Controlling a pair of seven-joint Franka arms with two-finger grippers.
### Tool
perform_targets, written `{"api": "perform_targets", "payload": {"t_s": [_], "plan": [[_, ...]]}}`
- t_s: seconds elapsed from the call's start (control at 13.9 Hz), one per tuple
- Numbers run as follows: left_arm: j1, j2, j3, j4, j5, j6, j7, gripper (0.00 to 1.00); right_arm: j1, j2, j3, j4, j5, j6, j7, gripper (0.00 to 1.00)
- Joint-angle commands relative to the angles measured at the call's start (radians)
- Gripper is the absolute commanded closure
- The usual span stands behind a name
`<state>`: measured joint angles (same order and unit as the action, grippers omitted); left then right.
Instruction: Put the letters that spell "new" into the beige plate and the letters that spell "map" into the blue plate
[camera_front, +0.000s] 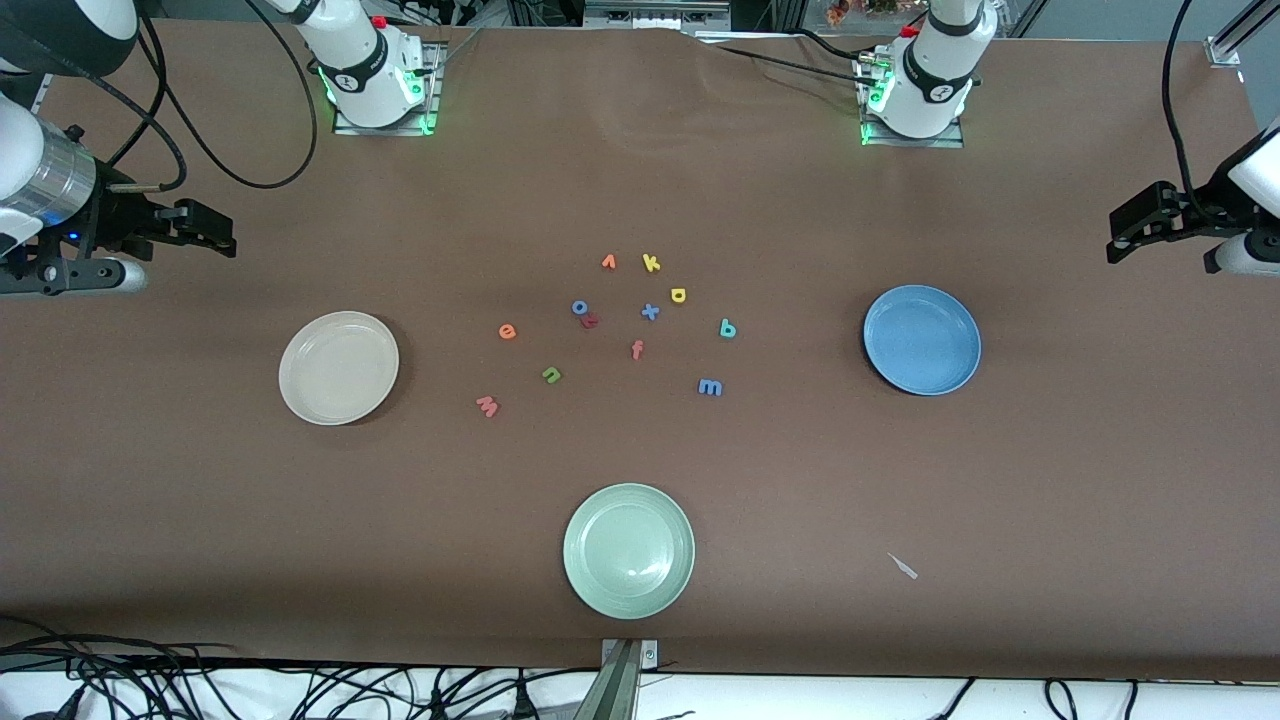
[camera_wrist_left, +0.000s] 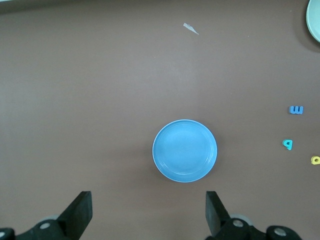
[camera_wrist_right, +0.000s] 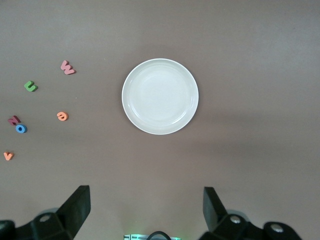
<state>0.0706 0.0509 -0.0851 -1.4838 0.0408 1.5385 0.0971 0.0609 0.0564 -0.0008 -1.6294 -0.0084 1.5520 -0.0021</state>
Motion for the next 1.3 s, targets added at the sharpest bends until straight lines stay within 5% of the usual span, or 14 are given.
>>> {"api": "perform_targets", "payload": {"t_s": [0.0, 1.23], "plan": [[0.009, 0.010, -0.001, 0.034, -0.027, -0.011, 0.004, 0.00, 0.000, 0.003, -0.001, 0.014, -0.002, -0.006, 0.011, 0.00], [0.011, 0.083, -0.002, 0.030, -0.068, 0.035, 0.000, 0.00, -0.003, 0.003, -0.005, 0.008, -0.001, -0.004, 0.011, 0.00]]}}
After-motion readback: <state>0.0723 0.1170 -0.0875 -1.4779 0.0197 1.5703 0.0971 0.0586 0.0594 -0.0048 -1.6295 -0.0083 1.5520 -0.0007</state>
